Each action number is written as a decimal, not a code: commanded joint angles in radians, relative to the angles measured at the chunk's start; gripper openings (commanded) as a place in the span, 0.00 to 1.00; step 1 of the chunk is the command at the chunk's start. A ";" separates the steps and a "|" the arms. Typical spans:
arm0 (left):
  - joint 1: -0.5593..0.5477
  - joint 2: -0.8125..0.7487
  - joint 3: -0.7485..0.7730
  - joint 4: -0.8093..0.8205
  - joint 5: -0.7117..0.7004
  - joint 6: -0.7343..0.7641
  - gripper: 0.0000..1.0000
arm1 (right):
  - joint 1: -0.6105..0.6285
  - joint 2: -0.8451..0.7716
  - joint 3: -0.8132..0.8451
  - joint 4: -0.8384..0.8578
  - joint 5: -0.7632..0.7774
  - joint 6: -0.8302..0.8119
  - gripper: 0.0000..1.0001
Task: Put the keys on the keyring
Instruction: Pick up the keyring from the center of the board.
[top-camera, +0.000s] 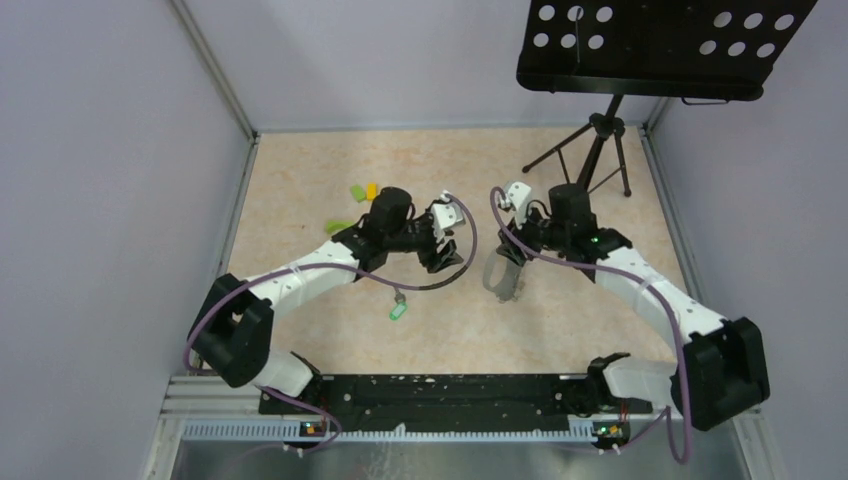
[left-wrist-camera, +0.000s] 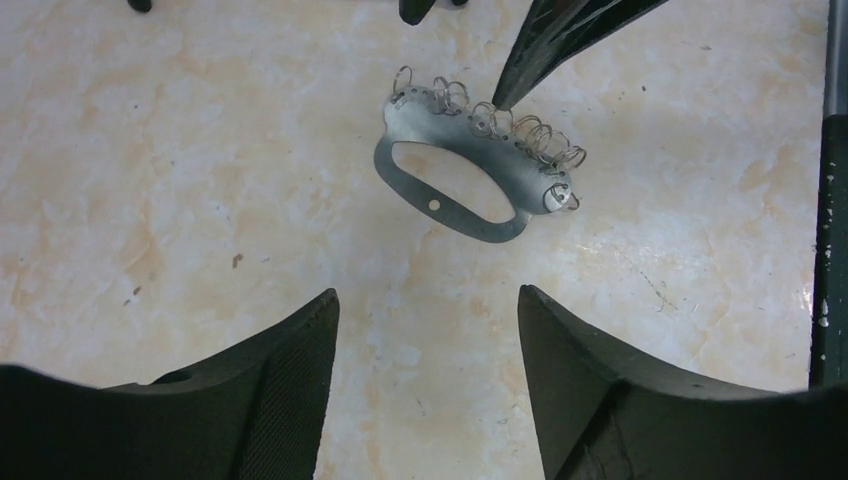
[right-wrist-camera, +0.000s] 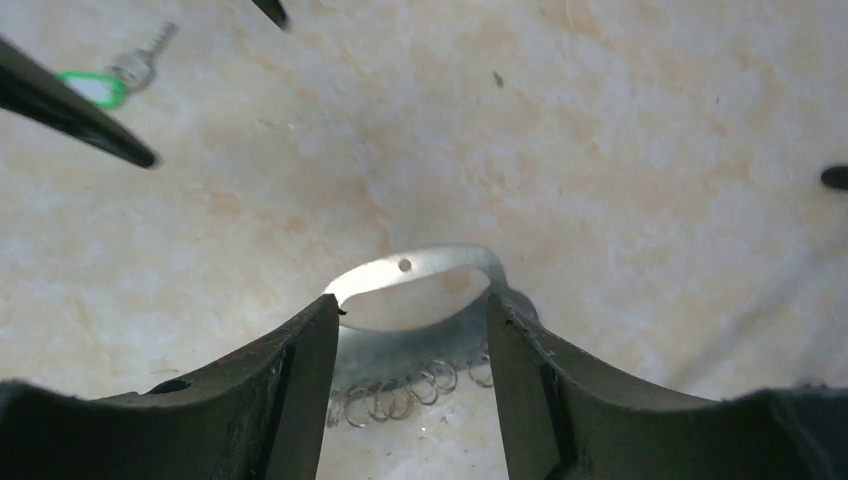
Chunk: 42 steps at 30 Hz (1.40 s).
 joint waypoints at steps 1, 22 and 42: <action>0.014 -0.051 -0.029 -0.004 -0.035 0.018 0.72 | -0.040 0.125 0.060 -0.040 0.162 -0.009 0.56; 0.022 -0.096 -0.056 -0.083 0.016 0.047 0.77 | -0.121 0.565 0.353 -0.224 0.181 -0.174 0.47; 0.022 -0.072 -0.041 -0.097 0.038 0.053 0.77 | -0.130 0.631 0.345 -0.239 0.196 -0.226 0.30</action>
